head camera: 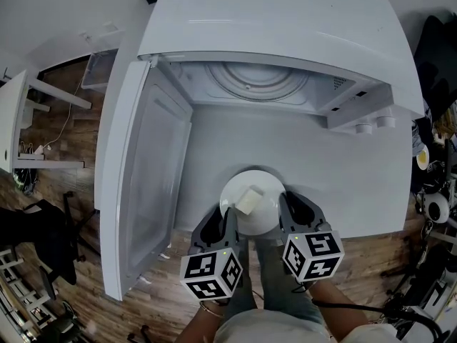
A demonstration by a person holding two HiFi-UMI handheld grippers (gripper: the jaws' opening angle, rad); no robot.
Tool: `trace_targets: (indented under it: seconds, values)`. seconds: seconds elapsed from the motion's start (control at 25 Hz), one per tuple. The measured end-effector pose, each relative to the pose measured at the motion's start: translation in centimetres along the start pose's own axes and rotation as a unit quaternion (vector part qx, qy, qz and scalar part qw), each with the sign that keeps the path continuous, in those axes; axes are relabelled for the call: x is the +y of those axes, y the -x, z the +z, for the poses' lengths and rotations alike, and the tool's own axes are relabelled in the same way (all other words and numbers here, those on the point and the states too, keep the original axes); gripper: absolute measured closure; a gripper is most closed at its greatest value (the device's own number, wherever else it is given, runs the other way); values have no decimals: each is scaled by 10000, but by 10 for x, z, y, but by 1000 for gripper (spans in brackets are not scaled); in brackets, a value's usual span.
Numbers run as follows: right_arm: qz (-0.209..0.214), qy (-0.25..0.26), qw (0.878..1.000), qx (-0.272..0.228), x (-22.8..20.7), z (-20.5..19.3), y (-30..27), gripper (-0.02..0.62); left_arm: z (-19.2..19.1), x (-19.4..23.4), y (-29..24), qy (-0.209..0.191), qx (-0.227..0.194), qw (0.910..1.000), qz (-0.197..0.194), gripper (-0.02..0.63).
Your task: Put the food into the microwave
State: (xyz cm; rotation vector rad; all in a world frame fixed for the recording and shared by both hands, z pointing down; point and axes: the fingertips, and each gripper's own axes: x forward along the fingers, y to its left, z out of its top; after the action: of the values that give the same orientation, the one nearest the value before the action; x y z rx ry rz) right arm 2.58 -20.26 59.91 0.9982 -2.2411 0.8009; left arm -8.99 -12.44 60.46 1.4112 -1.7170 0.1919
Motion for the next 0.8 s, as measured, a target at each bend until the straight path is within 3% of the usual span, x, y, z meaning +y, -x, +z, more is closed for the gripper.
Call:
trace_targets:
  seconds: [0.8]
  values:
    - [-19, 12, 9972, -744, -2, 90, 20, 538, 88, -38, 5, -406, -504, 9977, -184, 516]
